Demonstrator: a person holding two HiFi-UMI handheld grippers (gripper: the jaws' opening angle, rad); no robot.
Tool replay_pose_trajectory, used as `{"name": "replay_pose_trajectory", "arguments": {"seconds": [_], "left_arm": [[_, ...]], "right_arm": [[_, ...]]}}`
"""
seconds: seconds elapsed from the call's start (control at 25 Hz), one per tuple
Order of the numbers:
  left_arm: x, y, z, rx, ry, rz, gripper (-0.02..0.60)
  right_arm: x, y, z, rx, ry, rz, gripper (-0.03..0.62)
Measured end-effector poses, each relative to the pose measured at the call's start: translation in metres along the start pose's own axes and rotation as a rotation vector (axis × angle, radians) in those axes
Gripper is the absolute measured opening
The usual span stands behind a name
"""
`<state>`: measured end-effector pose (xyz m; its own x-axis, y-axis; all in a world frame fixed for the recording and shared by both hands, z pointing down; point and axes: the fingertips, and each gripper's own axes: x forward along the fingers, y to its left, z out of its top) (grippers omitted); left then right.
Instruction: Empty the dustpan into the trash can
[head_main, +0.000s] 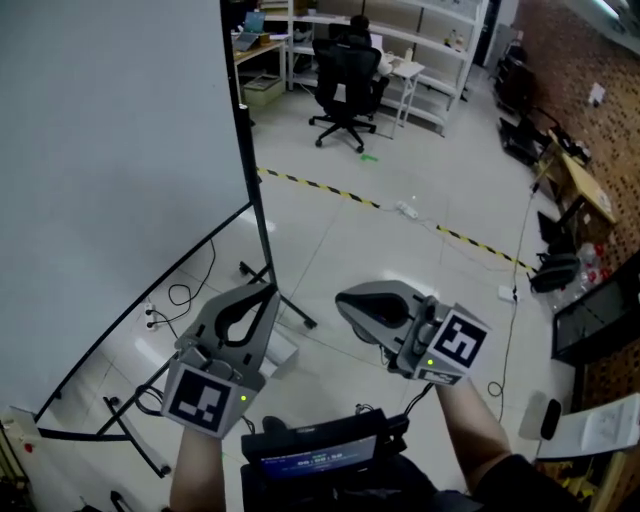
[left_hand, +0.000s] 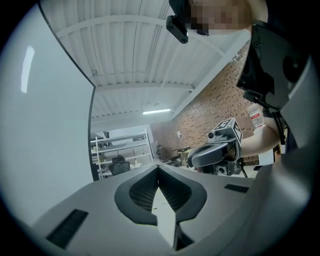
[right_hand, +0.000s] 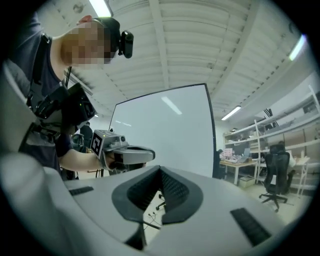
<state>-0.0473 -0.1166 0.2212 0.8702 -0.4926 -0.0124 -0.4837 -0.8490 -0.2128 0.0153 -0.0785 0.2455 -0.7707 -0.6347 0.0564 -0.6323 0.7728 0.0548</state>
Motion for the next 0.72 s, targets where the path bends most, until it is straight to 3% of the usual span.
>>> {"name": "replay_pose_trajectory", "arguments": {"seconds": [0.2,0.32,0.56,0.72], "left_arm": [[0.017,-0.042,0.011,0.017,0.065,0.078,-0.002],[0.022,-0.065,0.014,0.048,0.090,0.119,-0.002],[0.019,-0.115,0.006,0.028,0.168,0.204,-0.002],[0.013,-0.127,0.002,0.054,0.234,0.206,-0.002]], "right_arm": [[-0.055,-0.009,-0.005,0.053,0.001,0.012,0.008],[-0.074,-0.008,-0.010,0.083,-0.005,0.079,0.008],[-0.108,0.002,-0.017,0.103,-0.007,0.190,0.008],[-0.102,0.011,-0.017,0.114,0.005,0.252,0.008]]}}
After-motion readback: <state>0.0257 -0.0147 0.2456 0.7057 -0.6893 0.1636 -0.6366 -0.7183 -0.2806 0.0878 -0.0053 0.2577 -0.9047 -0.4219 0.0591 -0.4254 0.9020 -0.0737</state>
